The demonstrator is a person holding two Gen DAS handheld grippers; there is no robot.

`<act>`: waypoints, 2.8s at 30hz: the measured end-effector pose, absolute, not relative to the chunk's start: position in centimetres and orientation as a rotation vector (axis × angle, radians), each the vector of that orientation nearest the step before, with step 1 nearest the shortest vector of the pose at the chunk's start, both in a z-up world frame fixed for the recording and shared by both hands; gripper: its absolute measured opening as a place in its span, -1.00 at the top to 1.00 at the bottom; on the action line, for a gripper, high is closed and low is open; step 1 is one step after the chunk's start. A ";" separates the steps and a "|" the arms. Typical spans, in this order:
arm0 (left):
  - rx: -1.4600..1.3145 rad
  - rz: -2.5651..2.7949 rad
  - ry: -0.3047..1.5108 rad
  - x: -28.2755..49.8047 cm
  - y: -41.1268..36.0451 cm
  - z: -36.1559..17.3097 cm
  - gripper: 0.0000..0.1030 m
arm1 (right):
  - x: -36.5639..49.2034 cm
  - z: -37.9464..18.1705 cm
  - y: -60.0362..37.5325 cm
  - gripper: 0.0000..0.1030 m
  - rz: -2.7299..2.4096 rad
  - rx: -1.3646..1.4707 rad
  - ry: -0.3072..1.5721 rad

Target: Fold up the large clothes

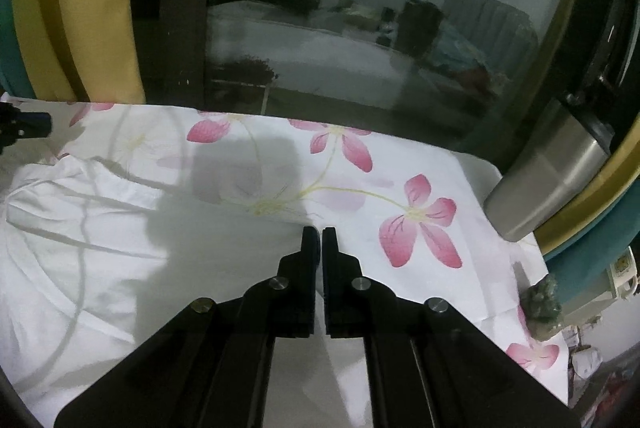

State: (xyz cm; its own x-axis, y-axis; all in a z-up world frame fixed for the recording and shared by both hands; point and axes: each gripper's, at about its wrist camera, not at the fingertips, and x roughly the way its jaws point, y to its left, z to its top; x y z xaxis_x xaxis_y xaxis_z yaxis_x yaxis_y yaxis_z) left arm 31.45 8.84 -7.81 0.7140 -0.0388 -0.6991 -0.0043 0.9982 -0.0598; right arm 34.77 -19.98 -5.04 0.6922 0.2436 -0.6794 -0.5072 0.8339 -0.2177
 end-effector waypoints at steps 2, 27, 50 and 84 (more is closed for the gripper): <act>-0.060 0.007 0.774 30.2 9.7 -7.6 0.06 | 34.5 -4.6 -20.1 0.62 0.424 -0.419 0.674; 0.066 -0.055 0.835 22.0 12.0 -8.6 -0.15 | 32.0 -4.6 -38.1 -0.17 0.322 -0.285 0.782; 0.048 0.164 0.877 29.2 17.0 -11.0 -0.15 | 37.1 -8.8 -37.4 0.84 0.300 -0.122 0.847; -0.298 0.044 0.858 16.1 14.7 -11.1 -0.15 | 25.5 -7.9 -39.3 0.03 0.323 0.038 0.901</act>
